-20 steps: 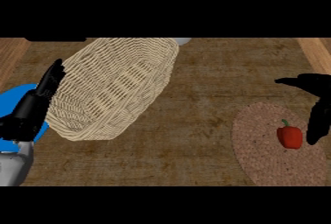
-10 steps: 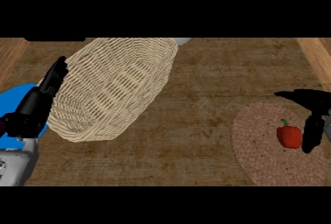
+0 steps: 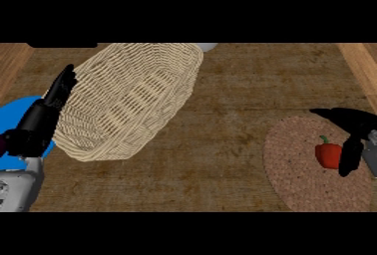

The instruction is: Pick the bell pepper from the placemat and place it in the basket

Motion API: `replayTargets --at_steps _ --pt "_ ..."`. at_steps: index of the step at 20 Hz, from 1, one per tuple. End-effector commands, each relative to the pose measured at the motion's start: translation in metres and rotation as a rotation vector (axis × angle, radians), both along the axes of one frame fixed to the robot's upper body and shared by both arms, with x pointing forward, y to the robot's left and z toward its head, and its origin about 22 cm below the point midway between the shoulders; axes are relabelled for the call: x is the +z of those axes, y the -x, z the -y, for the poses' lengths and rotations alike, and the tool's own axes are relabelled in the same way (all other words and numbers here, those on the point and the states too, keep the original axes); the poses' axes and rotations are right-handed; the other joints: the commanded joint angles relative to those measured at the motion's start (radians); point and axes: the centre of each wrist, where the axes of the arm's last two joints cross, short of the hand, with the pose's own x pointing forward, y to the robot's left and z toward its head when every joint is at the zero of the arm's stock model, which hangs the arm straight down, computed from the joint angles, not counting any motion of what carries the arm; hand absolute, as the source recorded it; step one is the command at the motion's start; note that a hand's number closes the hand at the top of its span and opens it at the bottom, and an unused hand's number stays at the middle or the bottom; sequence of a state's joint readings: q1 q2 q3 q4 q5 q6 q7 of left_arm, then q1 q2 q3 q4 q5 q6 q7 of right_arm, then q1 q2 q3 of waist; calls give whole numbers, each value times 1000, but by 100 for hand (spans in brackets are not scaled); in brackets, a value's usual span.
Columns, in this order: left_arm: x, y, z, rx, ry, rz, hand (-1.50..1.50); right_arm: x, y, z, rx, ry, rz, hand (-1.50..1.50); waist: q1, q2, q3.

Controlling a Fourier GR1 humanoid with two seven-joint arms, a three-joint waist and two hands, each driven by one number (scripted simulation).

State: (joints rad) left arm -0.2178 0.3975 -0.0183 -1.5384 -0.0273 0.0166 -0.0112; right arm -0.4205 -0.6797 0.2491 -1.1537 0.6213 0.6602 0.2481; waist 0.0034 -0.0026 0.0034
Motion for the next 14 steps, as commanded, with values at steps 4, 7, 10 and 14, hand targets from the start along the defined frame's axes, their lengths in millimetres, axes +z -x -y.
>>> replayTargets --at_steps 4,7,10,14 --pt "2 2 -4 -4 1 -4 0 -21 3 -7 -13 -12 9 -150 -1 3 -3" --pt "-9 8 4 10 13 -19 0 -19 3 4 -29 -17 -11 -150 -1 2 -3" --pt "2 -17 -8 9 18 -8 0 -30 12 2 -23 -25 11 -150 -6 3 -3" --pt "-6 13 -10 14 13 -13 0 -43 22 16 -17 -12 -18 -150 -1 2 -3"
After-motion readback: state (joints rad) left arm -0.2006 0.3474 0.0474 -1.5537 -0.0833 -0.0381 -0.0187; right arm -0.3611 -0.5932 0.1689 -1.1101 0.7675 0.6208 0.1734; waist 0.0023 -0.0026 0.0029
